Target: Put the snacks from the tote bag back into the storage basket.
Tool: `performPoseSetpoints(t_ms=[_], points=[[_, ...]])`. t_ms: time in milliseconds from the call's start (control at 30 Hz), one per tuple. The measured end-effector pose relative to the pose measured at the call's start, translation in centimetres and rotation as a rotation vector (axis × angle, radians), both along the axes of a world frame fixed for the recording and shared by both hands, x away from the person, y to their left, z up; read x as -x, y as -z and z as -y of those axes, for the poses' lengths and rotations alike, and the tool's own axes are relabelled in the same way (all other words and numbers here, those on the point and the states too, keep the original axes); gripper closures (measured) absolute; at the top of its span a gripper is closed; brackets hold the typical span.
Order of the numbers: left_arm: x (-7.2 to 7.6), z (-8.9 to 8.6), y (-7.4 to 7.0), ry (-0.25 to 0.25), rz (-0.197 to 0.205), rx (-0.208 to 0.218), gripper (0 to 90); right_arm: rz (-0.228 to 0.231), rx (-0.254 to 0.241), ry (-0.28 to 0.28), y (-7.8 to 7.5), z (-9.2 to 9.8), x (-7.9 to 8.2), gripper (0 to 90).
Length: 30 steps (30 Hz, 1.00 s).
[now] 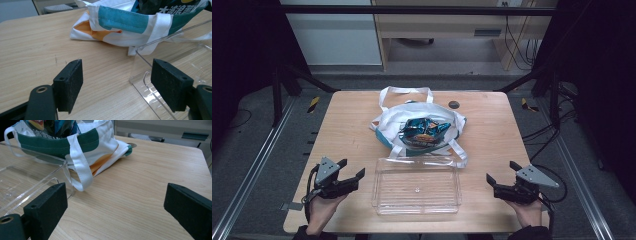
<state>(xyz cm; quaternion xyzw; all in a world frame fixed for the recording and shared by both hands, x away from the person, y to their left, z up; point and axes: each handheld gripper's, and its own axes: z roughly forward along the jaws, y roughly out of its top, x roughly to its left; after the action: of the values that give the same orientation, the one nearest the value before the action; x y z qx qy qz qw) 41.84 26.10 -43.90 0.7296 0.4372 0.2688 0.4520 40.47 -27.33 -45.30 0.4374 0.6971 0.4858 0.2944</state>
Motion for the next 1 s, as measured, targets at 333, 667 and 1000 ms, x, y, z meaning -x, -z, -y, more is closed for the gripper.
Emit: performPoseSetpoints(t_ms=[333, 667, 1000], points=[[0.1, 0.4, -0.5, 0.019, 0.002, 0.012, 25.4, -0.004, 0.007, 0.0, 0.0, 0.0, 0.1, 5.1], [0.1, 1.3, -1.5, 0.048, 0.011, 0.028, 25.5, -0.006, 0.014, -0.005, 0.0, -0.1, 0.0, 5.1], [-0.4, 2.7, -2.4, 0.076, 0.02, 0.027, 25.4, -0.009, 0.019, -0.002, 0.0, -0.1, 0.1, 5.1]])
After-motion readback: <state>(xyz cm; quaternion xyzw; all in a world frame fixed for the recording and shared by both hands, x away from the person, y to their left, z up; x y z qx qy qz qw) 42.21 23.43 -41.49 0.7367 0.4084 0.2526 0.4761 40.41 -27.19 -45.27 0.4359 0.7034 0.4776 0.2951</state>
